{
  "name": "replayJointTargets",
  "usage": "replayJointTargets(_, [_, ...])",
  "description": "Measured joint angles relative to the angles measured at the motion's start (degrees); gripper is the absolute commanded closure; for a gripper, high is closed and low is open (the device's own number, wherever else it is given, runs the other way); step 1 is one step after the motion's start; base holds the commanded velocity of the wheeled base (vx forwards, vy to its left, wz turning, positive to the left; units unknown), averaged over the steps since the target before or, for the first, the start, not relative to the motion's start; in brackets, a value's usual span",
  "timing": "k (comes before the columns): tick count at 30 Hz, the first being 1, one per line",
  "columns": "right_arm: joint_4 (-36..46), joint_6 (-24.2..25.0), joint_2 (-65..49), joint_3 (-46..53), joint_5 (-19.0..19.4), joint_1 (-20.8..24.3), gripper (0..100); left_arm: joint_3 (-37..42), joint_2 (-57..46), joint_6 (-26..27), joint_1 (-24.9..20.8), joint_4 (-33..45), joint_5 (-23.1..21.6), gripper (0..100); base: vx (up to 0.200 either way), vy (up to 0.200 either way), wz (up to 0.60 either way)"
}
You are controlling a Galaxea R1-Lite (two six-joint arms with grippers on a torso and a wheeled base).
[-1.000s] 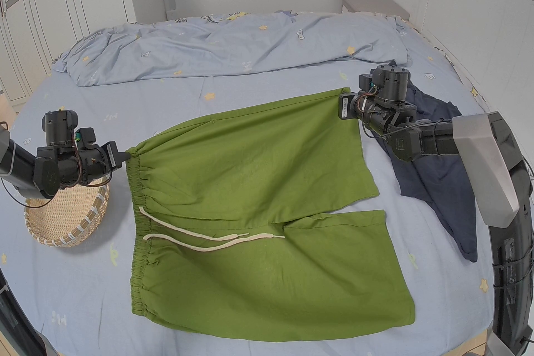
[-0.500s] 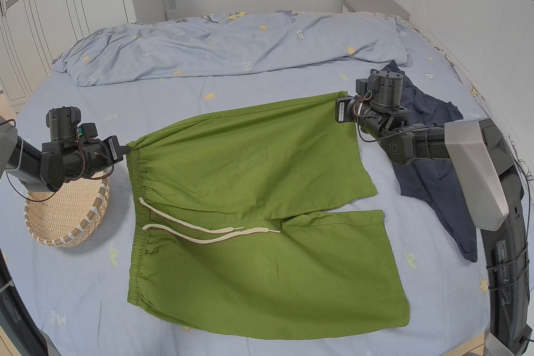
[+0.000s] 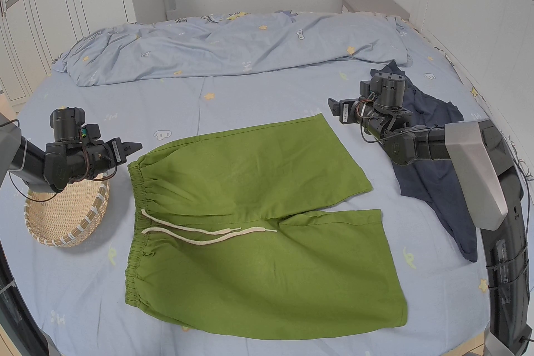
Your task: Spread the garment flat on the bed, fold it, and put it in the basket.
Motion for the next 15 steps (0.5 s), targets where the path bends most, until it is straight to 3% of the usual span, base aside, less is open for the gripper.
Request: replayJointTargets(15, [0.2, 1.6, -2.5, 2.3, -1.1, -1.1, 0, 1.2, -4.3, -0.2, -3.6, -1.5, 5.8, 0, 0.000, 0.000, 0.00])
